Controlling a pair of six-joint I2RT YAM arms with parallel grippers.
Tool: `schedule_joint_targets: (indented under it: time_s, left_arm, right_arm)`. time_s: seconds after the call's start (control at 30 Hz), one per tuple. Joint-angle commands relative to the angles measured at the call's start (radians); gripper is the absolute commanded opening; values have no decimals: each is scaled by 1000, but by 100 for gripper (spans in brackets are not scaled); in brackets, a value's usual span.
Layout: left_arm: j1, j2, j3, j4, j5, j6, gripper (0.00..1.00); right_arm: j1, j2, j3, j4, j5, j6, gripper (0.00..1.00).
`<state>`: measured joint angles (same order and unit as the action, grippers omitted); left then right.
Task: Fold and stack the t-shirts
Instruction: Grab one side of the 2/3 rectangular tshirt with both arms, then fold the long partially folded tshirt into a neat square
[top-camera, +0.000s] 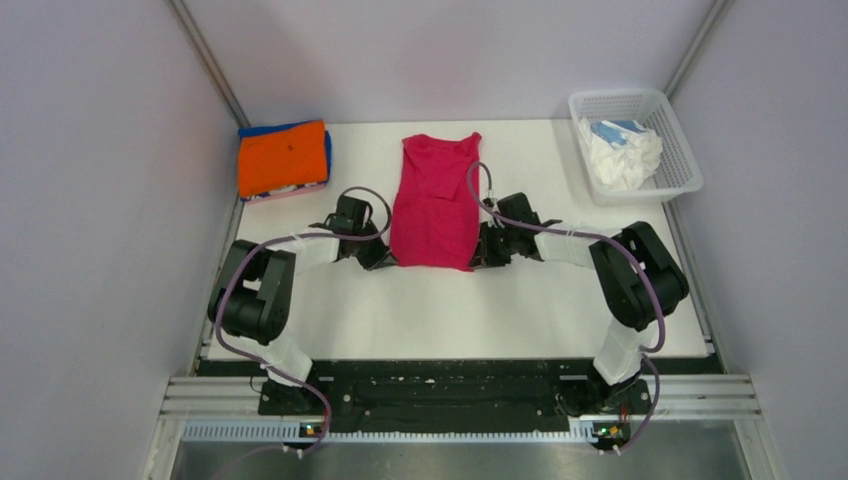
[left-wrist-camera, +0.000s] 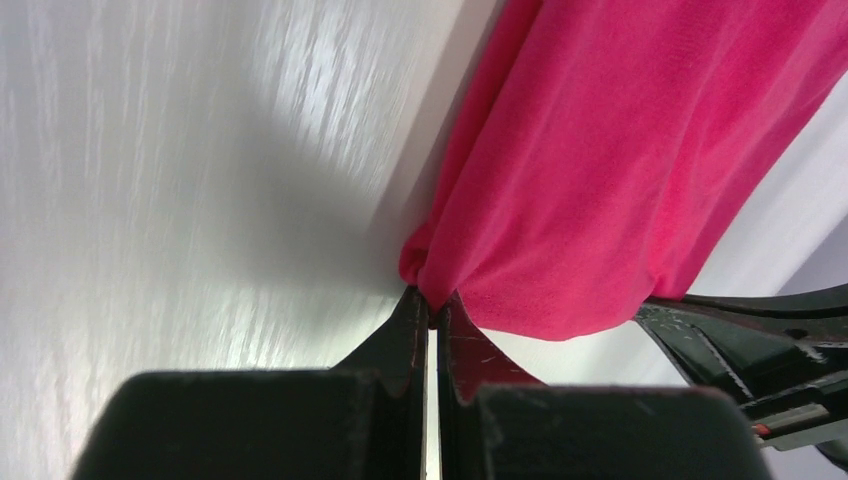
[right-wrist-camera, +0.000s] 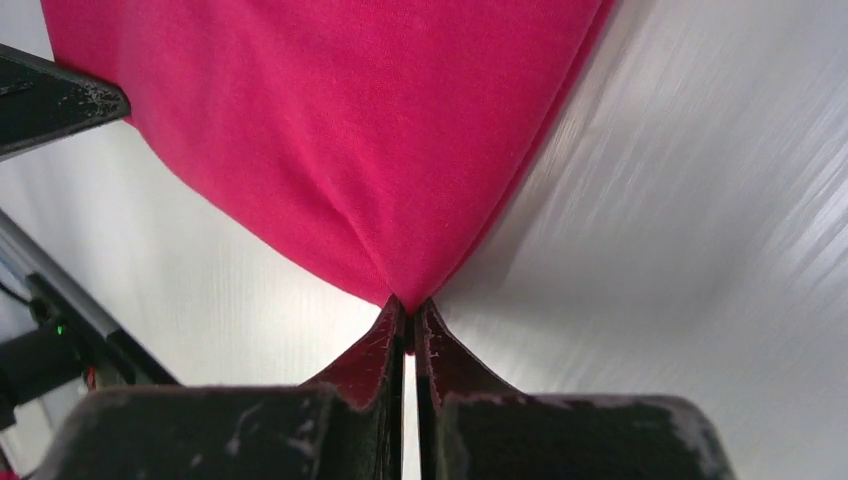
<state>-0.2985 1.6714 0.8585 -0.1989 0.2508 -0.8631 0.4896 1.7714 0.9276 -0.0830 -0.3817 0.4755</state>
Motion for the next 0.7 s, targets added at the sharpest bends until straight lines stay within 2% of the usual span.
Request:
schedule_joint_targets:
  time_s: [0.0, 0.23, 0.3, 0.4, 0.47, 0.67]
  left_arm:
    - [-60, -196, -88, -176, -114, 28, 0]
    - [-171, -551, -70, -548, -209, -7, 0]
    - [-198, -622, -31, -582, -218, -34, 0]
    - [-217, -686, 24, -554, -241, -44, 0]
    - [-217, -688, 42, -500, -283, -25, 0]
    - [-209, -573, 114, -276, -342, 61, 0]
  right_arm:
    - [19, -155, -56, -142, -152, -66, 0]
    - [43, -425, -75, -454, -356, -162, 0]
    - [43, -482, -54, -495, -359, -162, 0]
    - [23, -515, -9, -528, -338, -175, 0]
    - [-28, -505, 11, -503, -429, -156, 0]
    - [-122, -463, 73, -351, -411, -101, 0]
